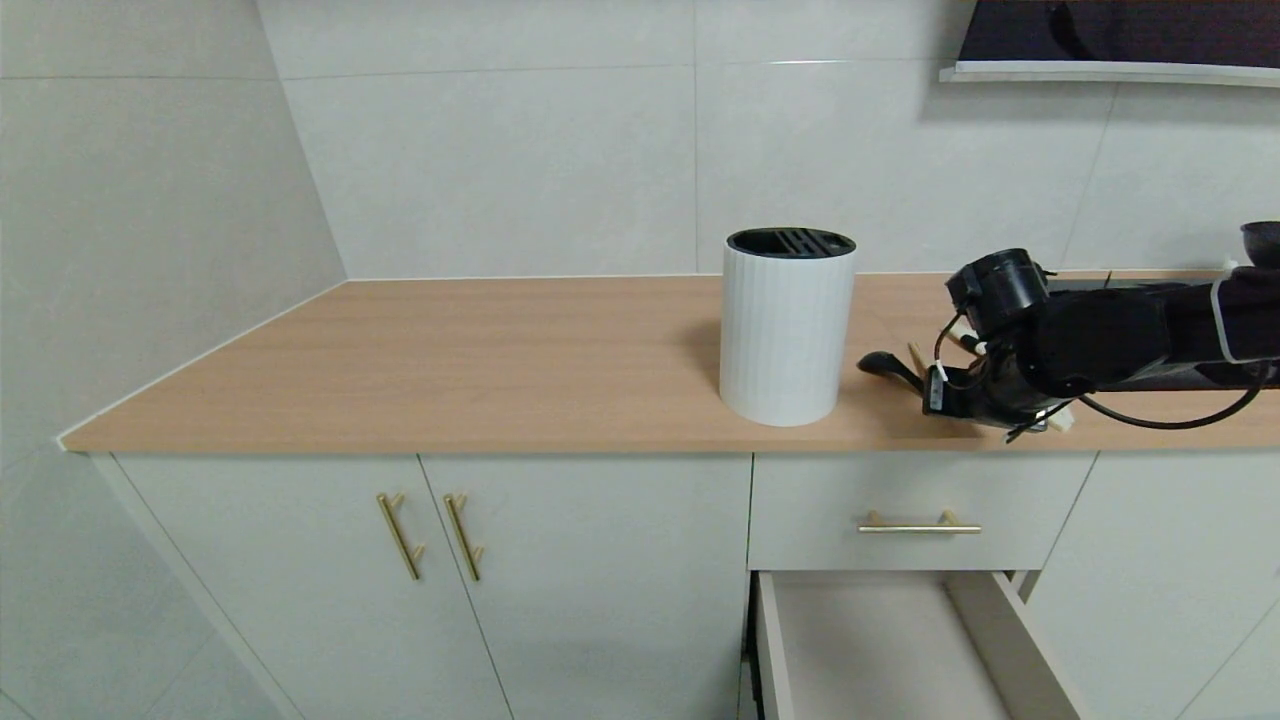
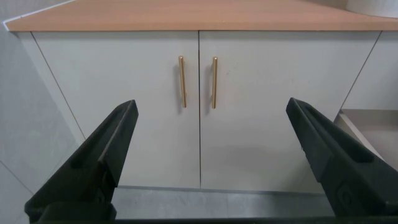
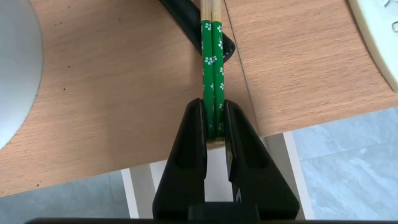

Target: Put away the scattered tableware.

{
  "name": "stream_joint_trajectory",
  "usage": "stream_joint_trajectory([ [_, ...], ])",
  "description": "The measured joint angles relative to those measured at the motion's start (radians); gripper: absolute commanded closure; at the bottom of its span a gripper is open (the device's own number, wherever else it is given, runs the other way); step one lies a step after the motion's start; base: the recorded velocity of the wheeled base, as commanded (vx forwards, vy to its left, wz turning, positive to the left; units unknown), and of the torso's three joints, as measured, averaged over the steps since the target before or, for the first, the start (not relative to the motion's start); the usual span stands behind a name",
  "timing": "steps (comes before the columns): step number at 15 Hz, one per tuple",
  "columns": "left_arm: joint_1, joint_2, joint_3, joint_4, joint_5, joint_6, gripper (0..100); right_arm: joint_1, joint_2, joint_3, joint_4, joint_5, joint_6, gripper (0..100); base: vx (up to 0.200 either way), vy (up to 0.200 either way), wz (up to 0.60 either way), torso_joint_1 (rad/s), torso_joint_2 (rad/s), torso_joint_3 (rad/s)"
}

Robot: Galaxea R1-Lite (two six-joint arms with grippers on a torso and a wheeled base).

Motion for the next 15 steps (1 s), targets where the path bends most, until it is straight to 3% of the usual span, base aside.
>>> stream_joint_trajectory([
  [6, 0.0, 0.0, 0.0, 0.0, 0.0, 0.0, 0, 0.004, -0.06, 0.035, 0.004, 0.002, 0.015, 100, 0.0, 0.0, 0.0, 0.0, 0.0, 0.0],
  [10, 0.0, 0.0, 0.0, 0.0, 0.0, 0.0, 0, 0.043, -0.226, 0.161, 0.014, 0.015, 0.024, 100, 0.0, 0.0, 0.0, 0.0, 0.0, 0.0],
  [12, 0.0, 0.0, 0.0, 0.0, 0.0, 0.0, 0, 0.073, -0.347, 0.229, 0.073, 0.054, 0.026, 100, 0.0, 0.0, 0.0, 0.0, 0.0, 0.0],
  [15, 0.0, 0.0, 0.0, 0.0, 0.0, 0.0, 0, 0.115, -0.537, 0.278, 0.272, 0.199, 0.024, 100, 0.0, 0.0, 0.0, 0.0, 0.0, 0.0],
])
